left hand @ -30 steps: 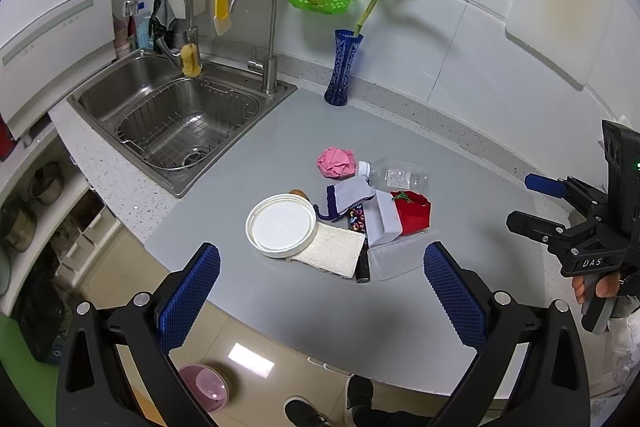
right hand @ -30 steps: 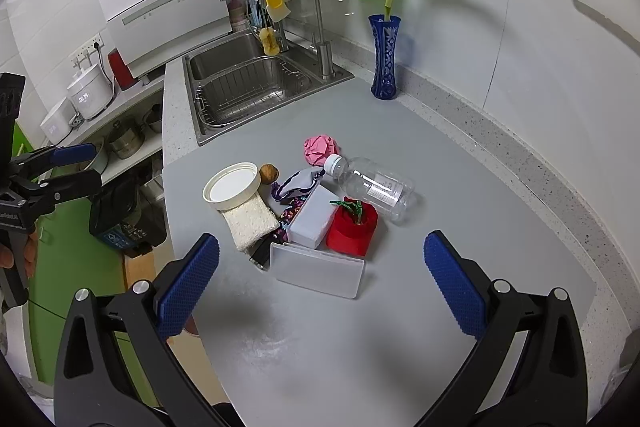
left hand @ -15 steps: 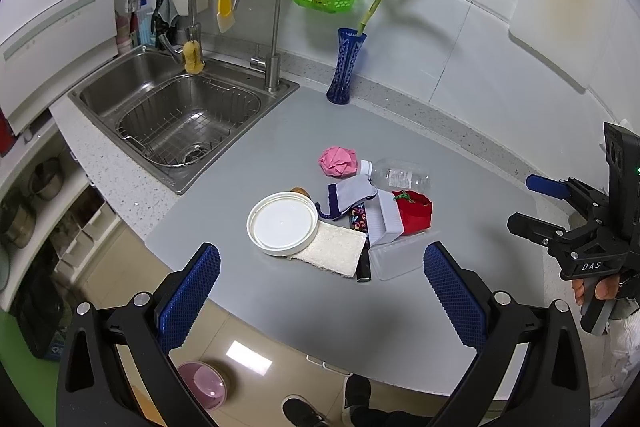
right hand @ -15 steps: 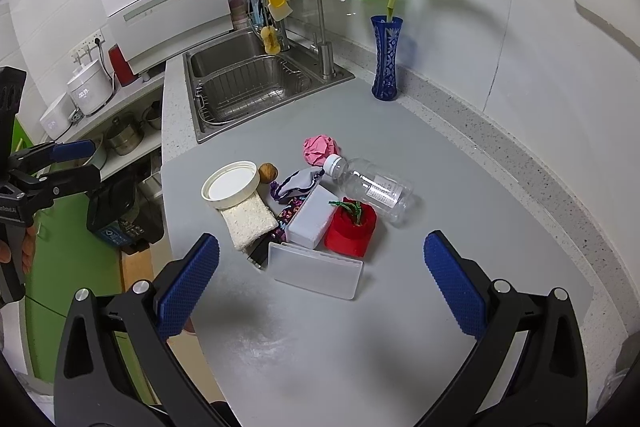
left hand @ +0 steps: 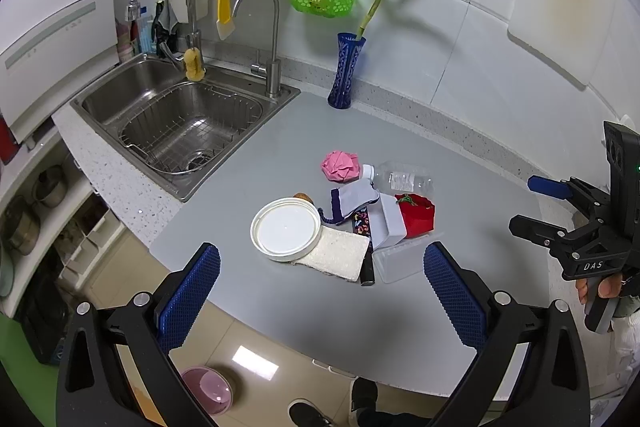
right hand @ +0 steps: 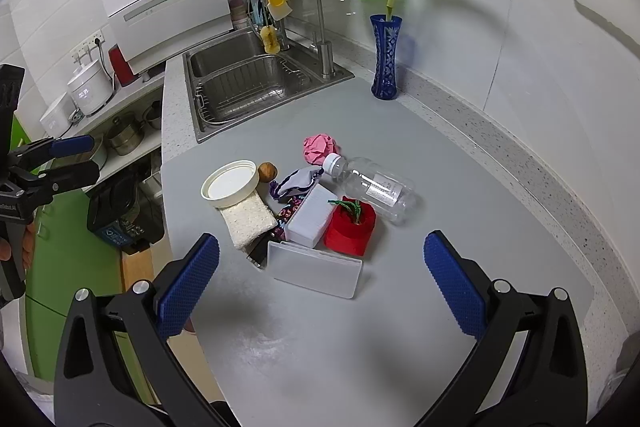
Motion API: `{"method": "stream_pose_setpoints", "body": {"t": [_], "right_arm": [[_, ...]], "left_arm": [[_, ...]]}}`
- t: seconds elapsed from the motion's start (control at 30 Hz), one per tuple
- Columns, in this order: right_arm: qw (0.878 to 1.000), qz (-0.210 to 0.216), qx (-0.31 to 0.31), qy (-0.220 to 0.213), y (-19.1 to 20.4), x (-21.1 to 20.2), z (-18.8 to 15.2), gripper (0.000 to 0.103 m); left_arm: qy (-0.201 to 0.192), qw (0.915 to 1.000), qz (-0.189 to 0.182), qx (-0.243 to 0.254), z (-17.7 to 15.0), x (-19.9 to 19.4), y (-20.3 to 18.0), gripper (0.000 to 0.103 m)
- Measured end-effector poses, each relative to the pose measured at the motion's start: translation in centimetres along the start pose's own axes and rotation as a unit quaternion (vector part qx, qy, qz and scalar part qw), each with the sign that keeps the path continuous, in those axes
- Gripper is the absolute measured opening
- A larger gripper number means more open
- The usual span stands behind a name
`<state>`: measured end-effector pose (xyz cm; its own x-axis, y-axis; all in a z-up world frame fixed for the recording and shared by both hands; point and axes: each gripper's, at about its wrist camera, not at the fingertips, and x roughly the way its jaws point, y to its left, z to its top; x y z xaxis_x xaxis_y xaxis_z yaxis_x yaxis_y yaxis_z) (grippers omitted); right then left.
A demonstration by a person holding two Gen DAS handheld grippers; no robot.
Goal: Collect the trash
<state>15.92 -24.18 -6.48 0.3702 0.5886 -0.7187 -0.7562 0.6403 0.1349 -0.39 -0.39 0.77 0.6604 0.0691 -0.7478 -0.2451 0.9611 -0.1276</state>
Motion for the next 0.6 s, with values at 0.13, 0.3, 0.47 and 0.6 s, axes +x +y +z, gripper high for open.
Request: {"method": "stream_pose_setpoints", "body": {"t": [0.13,0.3,0.47,0.6], "right_arm": [[1.000,0.000,0.001,0.000,-0.06,0.03,-0.01,0.100],[1.000,0.000,0.001,0.000,-0.14,0.07,0.01,0.100],[1.000,0.000,0.002,0.002,-0.32,0.16,-0.01,0.100],[1.000,0.002,0.003,0.003,-0.56,0.31,-0.07,0.100]], "left_arm": [[0.000,1.0000,-0.001,0.001,0.14,-0.02,0.02,0.098],[-0.001,1.0000,0.003,0.005,0.14,0.04,-0.12,0.098],[-0.001,1.0000,0.003,0.006,0.16,0.05,-0.12,0.098],[-0.001,1.0000,0.002,0.005,0.16,0.12,-0.17,0.098]]}}
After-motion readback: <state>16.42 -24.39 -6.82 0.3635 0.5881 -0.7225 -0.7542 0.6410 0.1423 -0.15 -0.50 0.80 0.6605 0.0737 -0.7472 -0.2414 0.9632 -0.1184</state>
